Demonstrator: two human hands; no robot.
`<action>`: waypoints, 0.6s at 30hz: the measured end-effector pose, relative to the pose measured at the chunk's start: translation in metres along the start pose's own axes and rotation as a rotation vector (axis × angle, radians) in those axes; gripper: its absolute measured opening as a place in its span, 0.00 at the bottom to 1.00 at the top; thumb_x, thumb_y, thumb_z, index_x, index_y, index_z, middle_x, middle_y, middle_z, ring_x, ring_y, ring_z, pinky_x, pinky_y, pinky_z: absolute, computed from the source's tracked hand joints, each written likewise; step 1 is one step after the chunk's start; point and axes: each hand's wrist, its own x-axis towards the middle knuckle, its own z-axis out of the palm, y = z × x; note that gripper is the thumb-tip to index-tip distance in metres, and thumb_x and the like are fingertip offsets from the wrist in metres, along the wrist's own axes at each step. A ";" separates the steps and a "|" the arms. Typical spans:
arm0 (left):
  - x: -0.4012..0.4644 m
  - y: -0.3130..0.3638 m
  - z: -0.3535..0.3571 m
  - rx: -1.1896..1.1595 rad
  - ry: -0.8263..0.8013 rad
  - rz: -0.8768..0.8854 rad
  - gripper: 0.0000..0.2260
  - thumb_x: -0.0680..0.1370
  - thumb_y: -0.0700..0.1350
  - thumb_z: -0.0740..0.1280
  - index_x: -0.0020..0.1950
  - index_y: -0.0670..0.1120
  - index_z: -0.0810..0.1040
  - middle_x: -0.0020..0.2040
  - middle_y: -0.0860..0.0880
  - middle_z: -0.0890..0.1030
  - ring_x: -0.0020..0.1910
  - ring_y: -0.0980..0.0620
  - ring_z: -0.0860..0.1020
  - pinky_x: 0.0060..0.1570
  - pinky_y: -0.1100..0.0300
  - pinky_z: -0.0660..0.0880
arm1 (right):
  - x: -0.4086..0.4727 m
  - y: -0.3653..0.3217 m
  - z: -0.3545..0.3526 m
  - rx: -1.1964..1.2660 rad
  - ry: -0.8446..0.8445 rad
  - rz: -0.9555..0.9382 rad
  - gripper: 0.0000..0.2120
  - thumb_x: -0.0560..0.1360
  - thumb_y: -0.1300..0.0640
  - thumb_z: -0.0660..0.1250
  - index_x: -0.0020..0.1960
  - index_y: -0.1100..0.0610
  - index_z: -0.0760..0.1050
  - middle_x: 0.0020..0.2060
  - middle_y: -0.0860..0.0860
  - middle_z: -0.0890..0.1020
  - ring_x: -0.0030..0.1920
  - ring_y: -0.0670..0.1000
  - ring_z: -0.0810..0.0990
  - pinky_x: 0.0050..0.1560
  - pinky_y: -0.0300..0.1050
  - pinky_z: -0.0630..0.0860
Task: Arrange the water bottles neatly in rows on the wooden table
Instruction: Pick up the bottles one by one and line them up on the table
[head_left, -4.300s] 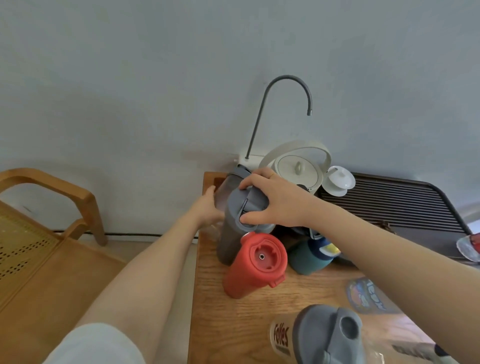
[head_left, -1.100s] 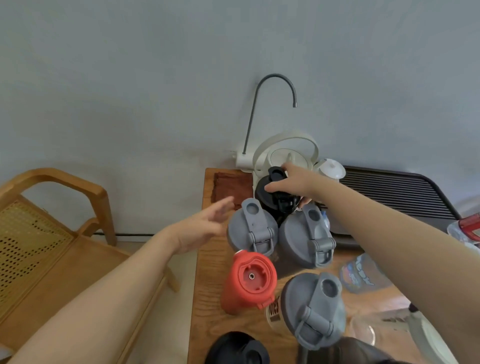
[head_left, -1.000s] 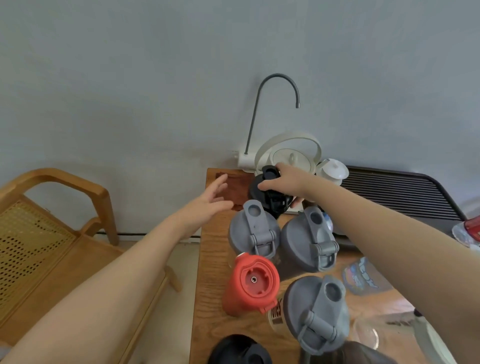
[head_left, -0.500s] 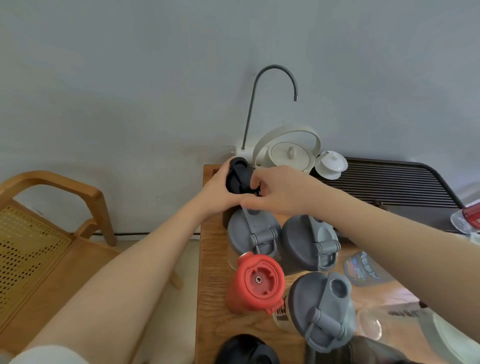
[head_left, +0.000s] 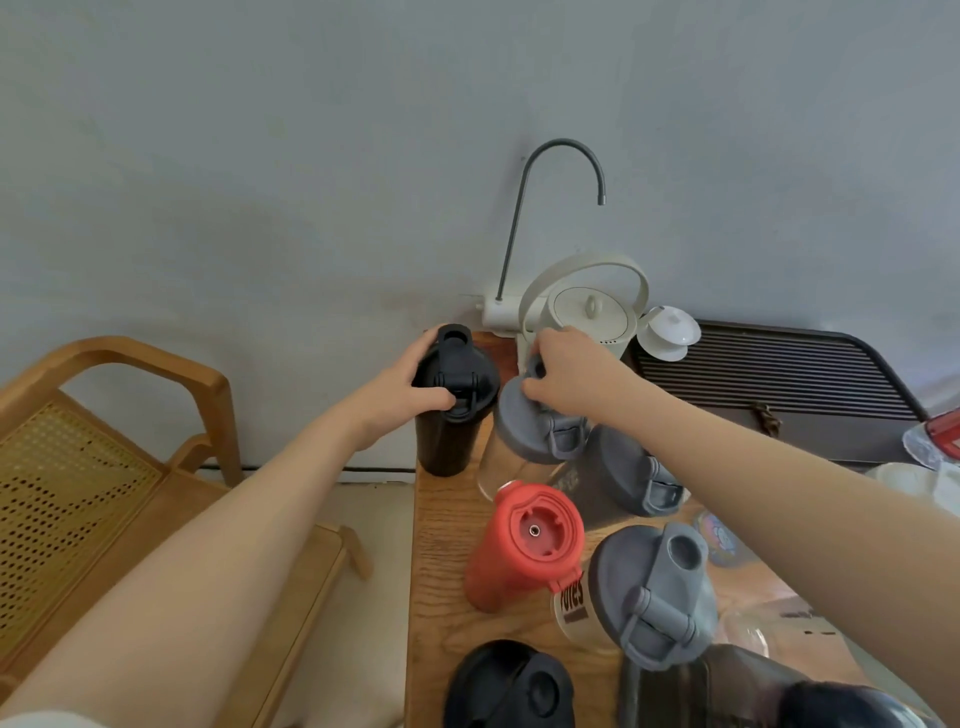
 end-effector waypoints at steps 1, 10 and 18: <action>-0.002 -0.001 0.002 -0.018 0.007 0.008 0.35 0.68 0.40 0.67 0.72 0.53 0.57 0.61 0.48 0.72 0.57 0.53 0.73 0.51 0.63 0.70 | 0.004 0.002 0.001 0.008 0.029 0.018 0.13 0.72 0.57 0.64 0.52 0.64 0.72 0.49 0.61 0.76 0.50 0.60 0.76 0.44 0.47 0.70; -0.008 0.013 0.014 0.554 0.250 0.108 0.41 0.70 0.40 0.68 0.75 0.48 0.46 0.75 0.43 0.53 0.73 0.43 0.53 0.71 0.49 0.55 | 0.016 0.012 -0.007 0.151 0.114 0.145 0.25 0.73 0.48 0.67 0.61 0.65 0.66 0.54 0.61 0.76 0.55 0.60 0.75 0.47 0.46 0.69; -0.002 0.043 0.060 1.175 0.089 0.527 0.37 0.71 0.58 0.65 0.74 0.55 0.49 0.76 0.45 0.52 0.74 0.45 0.51 0.71 0.46 0.42 | -0.046 0.064 -0.037 0.260 -0.031 0.047 0.26 0.74 0.43 0.62 0.68 0.54 0.65 0.64 0.53 0.74 0.60 0.51 0.74 0.61 0.46 0.70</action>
